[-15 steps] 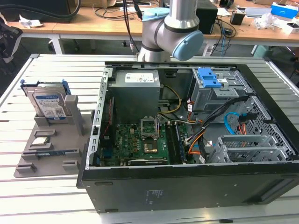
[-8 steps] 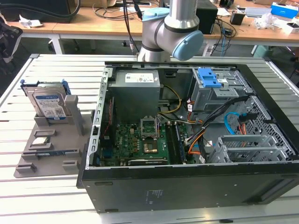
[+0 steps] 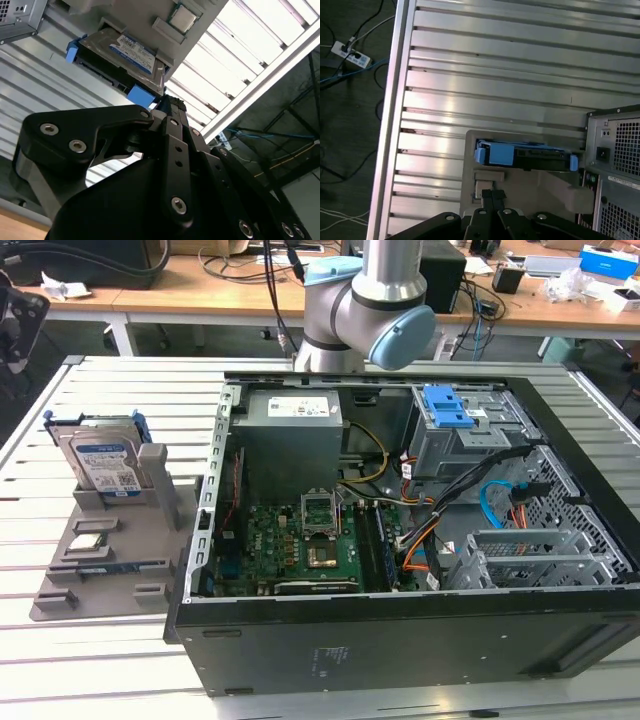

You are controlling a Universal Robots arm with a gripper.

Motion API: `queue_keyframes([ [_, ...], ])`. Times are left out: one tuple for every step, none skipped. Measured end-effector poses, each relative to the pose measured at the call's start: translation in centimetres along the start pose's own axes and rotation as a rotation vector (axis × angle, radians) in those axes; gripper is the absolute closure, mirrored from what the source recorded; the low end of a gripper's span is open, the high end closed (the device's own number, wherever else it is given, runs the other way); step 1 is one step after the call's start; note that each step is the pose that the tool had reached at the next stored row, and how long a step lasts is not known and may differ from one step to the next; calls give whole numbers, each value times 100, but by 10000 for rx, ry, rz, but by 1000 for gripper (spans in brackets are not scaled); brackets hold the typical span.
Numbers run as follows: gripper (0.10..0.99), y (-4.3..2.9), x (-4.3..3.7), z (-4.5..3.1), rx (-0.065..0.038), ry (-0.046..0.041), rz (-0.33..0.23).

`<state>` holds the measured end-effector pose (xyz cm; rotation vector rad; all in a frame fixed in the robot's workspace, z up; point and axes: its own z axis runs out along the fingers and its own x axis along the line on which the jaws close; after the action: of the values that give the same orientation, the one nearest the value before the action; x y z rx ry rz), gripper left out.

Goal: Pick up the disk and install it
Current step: 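Pick up the disk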

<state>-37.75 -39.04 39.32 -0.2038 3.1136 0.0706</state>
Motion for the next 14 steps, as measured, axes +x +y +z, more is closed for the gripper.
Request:
queue_keyframes([
  [980, 0, 0, 0, -3, 5, -122],
  [980, 0, 0, 0, -9, 18, -394],
  [980, 0, 0, 0, -16, 31, -683],
  [980, 0, 0, 0, -21, 40, -897],
  [980, 0, 0, 0, -26, 48, -1085],
  [980, 0, 0, 0, -30, 56, -1269],
  [980, 0, 0, 0, -33, 62, -1412],
  [980, 0, 0, 0, -35, 67, -1515],
  [980, 0, 0, 0, -40, 75, -1709],
  [980, 0, 0, 0, -42, 80, -1813],
  [980, 0, 0, -1, -45, 85, -1911],
  [980, 0, 0, 0, -47, 88, -2013],
  [980, 0, 0, 0, -49, 94, -2118],
  [980, 0, 0, 0, -54, 101, -2310],
])
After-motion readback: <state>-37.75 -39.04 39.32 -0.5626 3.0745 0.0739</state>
